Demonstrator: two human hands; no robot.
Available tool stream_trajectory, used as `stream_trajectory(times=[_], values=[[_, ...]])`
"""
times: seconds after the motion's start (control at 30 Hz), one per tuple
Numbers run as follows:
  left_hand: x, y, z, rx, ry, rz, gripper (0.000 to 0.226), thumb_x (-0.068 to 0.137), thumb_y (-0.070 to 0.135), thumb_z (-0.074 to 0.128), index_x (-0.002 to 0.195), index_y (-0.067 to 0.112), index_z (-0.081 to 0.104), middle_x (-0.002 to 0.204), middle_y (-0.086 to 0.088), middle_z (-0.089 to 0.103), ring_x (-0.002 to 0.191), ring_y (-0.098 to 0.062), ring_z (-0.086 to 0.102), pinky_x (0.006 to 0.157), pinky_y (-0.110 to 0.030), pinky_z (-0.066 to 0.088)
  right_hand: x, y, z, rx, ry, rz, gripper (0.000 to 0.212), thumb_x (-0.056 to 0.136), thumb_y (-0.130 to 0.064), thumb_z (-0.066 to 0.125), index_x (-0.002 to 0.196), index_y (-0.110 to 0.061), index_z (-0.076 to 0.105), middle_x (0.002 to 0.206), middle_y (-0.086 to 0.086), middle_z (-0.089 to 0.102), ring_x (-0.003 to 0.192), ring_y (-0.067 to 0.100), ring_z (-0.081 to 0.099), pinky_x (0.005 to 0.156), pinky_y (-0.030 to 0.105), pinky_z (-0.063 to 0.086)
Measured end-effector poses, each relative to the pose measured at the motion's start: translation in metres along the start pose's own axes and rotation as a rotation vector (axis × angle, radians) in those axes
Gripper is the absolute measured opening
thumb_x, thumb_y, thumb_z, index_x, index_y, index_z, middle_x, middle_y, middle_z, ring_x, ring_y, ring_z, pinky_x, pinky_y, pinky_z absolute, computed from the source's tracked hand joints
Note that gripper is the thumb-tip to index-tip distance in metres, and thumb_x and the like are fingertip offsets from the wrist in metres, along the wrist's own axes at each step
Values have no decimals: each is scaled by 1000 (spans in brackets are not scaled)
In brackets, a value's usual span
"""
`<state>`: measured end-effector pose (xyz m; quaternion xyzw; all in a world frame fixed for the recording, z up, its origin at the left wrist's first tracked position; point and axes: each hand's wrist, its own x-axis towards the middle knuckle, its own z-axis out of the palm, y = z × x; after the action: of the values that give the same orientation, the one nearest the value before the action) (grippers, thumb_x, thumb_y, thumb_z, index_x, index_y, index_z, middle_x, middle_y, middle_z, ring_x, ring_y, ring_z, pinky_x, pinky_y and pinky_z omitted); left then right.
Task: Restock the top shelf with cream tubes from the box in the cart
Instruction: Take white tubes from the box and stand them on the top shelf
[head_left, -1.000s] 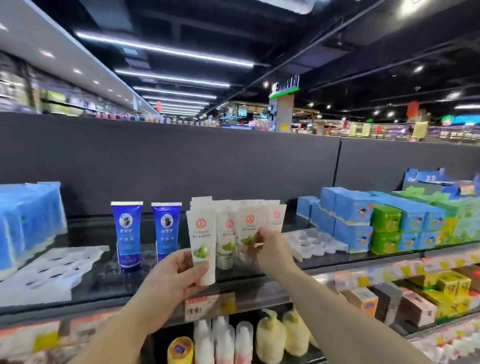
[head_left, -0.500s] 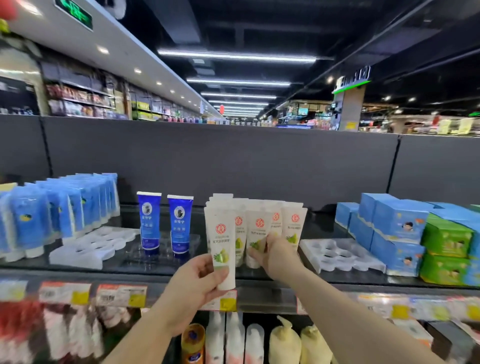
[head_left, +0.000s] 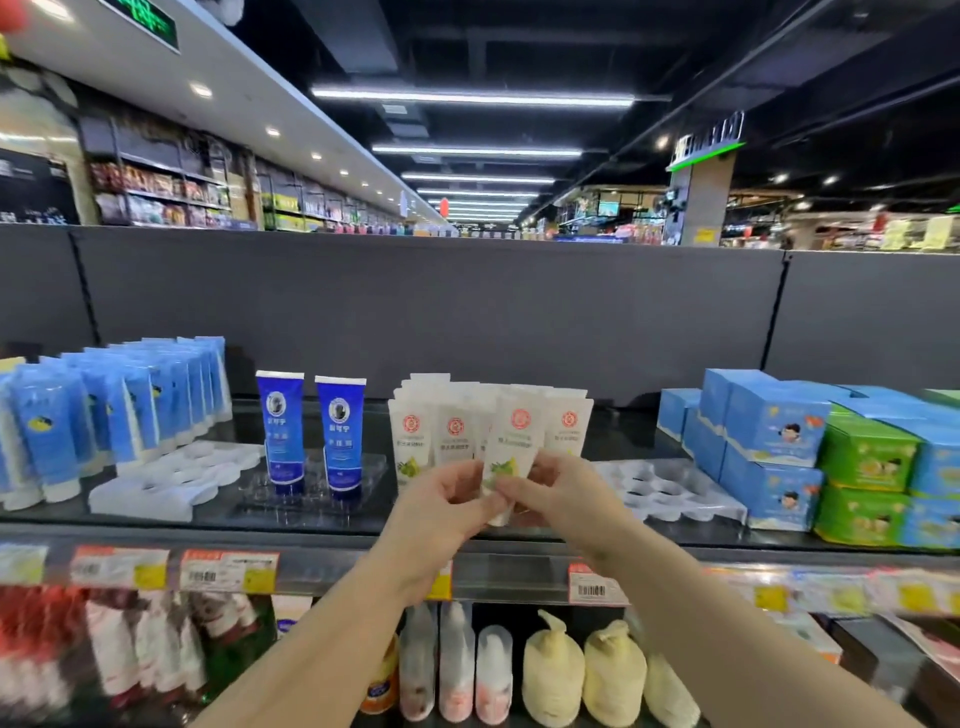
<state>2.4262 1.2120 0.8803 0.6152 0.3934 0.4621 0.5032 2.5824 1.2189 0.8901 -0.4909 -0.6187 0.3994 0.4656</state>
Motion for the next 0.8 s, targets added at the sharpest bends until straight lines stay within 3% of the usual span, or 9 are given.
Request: stream_trajectory(times=[0.07,0.17,0.23,0.4,0.6,0.8], values=[[4,-3,-4,211,54,42,32,87,20,69,116,31,63,110,16,69,103,1,62,93,-23,49,7,-1,-14,-69,129,-21,11,89,-30,67,99,-26,68,93,-11,74,86,13,71,75,33,60],[8,-14,-14,631,147,82,34,90,30,64,124,27,61,120,17,60,107,3,49,92,-18,37,18,-1,-30,-326,211,-69,19,91,-33,64,108,-27,61,98,-20,65,85,2,62,65,19,49],[6,-18,-18,736,132,84,29,93,30,60,121,26,64,122,14,61,106,1,47,89,-17,35,24,6,-31,-423,196,-77,23,90,-32,65,111,-25,58,100,-18,63,87,-1,59,64,14,43],[11,-22,-22,820,77,41,32,95,31,57,126,26,60,133,10,57,124,-9,48,96,-22,39,32,20,-23,-537,105,-15,24,92,-29,62,114,-22,55,101,-15,57,91,5,53,61,10,37],[15,-19,-25,812,19,21,34,95,31,58,128,25,58,129,10,58,108,-1,45,95,-22,39,41,27,-32,-631,41,73,16,94,-32,58,103,-19,54,124,-2,62,94,9,54,73,22,45],[15,-23,-26,787,7,31,40,93,30,60,133,26,54,132,12,56,112,1,45,95,-20,35,37,29,-31,-607,31,-13,29,96,-28,56,123,-18,52,129,-3,60,103,12,56,81,23,44]])
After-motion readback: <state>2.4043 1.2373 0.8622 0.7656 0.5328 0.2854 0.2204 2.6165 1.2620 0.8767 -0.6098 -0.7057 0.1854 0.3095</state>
